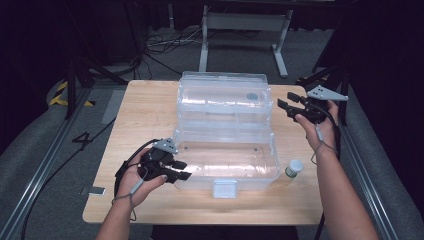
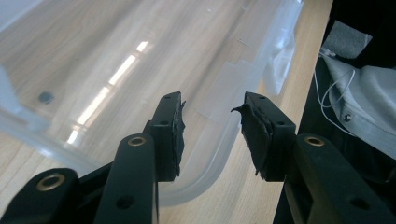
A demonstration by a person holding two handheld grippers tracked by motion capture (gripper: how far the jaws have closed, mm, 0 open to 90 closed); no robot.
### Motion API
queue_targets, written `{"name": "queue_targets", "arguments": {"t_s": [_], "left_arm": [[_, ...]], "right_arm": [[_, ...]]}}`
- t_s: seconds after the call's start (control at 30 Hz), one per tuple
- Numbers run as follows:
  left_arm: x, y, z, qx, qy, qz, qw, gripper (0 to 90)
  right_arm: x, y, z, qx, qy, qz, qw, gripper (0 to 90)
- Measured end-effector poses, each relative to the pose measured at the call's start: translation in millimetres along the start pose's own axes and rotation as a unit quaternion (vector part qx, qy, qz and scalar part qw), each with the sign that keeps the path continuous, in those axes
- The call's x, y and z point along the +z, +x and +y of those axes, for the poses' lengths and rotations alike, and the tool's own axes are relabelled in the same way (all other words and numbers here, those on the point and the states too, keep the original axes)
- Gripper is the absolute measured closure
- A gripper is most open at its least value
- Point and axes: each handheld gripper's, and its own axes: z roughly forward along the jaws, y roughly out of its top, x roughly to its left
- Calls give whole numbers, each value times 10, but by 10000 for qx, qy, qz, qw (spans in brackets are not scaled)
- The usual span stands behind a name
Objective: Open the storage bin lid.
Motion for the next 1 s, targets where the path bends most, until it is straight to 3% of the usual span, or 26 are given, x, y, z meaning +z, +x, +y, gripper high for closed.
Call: {"name": "queue_targets", "arguments": {"t_s": [0.1, 0.3, 0.43, 1.0], "left_arm": [[-42, 28, -22, -88, -79, 25, 9999, 555], [-111, 59, -42, -149, -139, 114, 9997, 555], [-178, 95, -65, -211, -175, 164, 9995, 550], [-378, 297, -57, -594, -91, 516, 9969, 527]], "right_arm": [[-177, 113, -29, -70, -92, 121, 9999, 469], [-333, 211, -67, -163, -39, 227, 9996, 468], [-411, 211, -96, -23, -97, 302, 9995, 468], [-720, 147, -208, -107, 183, 280, 9994, 501]]}}
